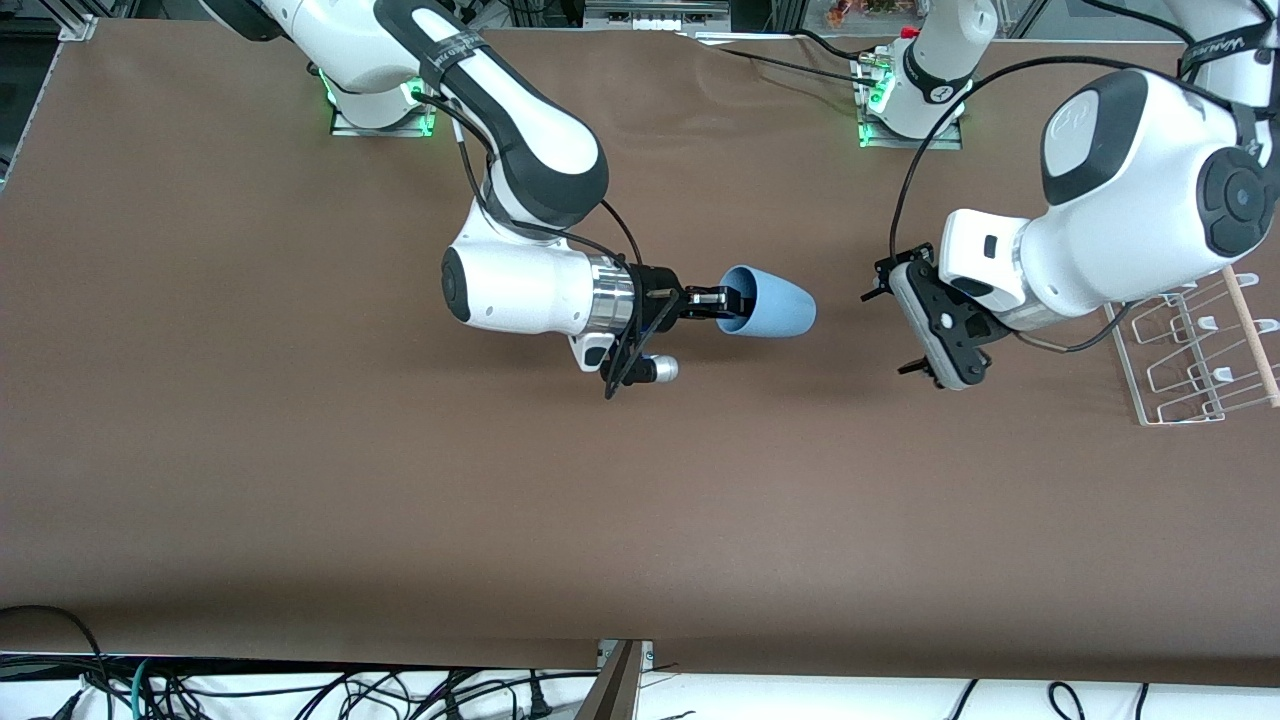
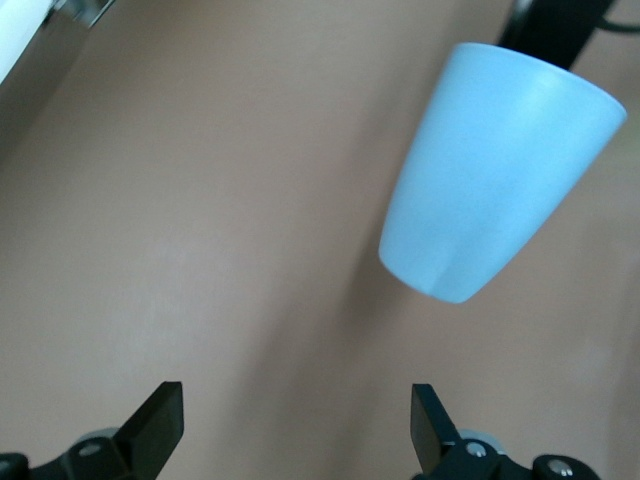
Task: Transfer cup to left arm and place on rack
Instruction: 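Hold the cup out while the left gripper reaches and grasps its base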
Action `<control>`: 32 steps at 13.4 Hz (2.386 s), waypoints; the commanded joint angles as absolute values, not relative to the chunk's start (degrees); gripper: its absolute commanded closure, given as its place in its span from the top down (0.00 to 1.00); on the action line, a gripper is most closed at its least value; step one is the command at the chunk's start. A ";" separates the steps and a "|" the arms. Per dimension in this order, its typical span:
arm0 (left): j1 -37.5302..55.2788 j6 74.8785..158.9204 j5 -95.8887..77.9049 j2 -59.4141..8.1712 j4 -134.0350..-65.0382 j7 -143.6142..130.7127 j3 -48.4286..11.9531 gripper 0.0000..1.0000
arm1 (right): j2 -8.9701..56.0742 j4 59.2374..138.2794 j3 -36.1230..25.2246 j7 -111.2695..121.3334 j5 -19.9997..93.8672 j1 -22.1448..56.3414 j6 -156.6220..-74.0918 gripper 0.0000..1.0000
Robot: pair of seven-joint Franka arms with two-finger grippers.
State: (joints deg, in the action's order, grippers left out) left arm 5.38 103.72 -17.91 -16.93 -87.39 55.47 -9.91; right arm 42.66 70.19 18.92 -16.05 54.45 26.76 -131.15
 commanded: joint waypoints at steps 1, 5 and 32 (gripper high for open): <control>5.54 107.30 -19.16 -18.89 -87.36 63.00 -12.38 1.00 | 43.68 66.89 18.90 -16.52 55.72 27.68 -131.13 0.00; 6.15 108.63 -20.65 -19.95 -87.36 63.54 -14.41 1.00 | 43.68 66.53 18.90 -16.70 55.72 28.65 -131.13 0.00; 5.89 109.77 -23.29 -17.23 -89.21 68.82 -16.08 1.00 | 42.80 65.83 18.63 -12.13 55.02 26.37 -131.05 0.00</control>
State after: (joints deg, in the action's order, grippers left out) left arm 5.94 108.39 -21.04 -17.66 -88.31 69.01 -16.14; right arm 42.63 67.20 18.44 -12.86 54.50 26.25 -131.39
